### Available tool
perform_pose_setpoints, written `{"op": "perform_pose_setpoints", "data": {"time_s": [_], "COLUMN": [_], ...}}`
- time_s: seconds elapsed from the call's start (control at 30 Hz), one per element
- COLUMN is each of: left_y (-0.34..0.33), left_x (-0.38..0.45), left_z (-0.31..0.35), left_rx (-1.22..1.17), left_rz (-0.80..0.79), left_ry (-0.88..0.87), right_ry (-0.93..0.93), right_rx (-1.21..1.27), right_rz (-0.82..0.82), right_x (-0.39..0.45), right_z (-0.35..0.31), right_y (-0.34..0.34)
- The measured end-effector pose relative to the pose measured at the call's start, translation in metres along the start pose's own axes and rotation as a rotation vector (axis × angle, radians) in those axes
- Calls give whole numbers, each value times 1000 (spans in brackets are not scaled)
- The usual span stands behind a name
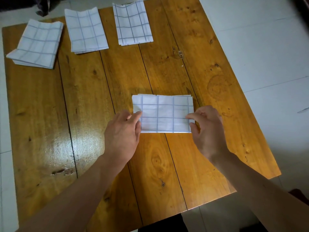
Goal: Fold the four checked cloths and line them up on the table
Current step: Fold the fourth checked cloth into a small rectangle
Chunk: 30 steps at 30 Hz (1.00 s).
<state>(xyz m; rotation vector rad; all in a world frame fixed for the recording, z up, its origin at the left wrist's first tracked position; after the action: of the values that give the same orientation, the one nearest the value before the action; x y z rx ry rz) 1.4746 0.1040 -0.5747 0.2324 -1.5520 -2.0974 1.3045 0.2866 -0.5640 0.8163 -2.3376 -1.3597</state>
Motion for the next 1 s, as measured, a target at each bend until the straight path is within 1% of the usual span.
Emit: {"op": "perform_pose_setpoints", "data": {"time_s": [0.07,0.2,0.4,0.5,0.57,0.6,0.73,0.83,0.9,1.0], "left_y": [1,3,4,4,5,5,4,7,7,3], "left_x": [0,-2,-2,-1,1,2,6,9,9,11], "left_z": [1,3,3,3,4,4,7,11,16,26], "left_rx": [10,36,56,64,76,82,124,134,123,124], "left_rz": [-1,-54,-92,-95,-102,-105,-108,-74,-67,-135], "left_ry": [-7,11,49,54,50,46,34,11,-76,-215], "right_ry": [9,16,-22,-7,19,63,347,400,376,373], "right_rx": [-33,-141,-456,-528,-512,-479,-339,-261,-226,-226], "right_rz": [-13,-80,-295,-289,-246,-211,-106,-141,-187,-281], "right_x": [4,9,14,16,16,15,14,15,17,19], "right_z": [0,3,9,8,1,-4,-23,-26,-26,-25], "right_y": [-2,-2,-3,-6,-5,-4,-11,-31,-40,-42]}}
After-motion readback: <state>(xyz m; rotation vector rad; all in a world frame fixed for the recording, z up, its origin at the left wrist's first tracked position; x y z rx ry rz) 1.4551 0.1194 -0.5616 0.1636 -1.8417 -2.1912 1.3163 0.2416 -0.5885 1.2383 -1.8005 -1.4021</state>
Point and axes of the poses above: each hand's wrist, its own x-axis towards the middle knuckle, its own y-axis out of the back of the hand, z = x × y, the point moved 2 cm from there along x, towards the middle knuckle, and after that the axes turned 7 degrees about -y, right-handed, at the moved point
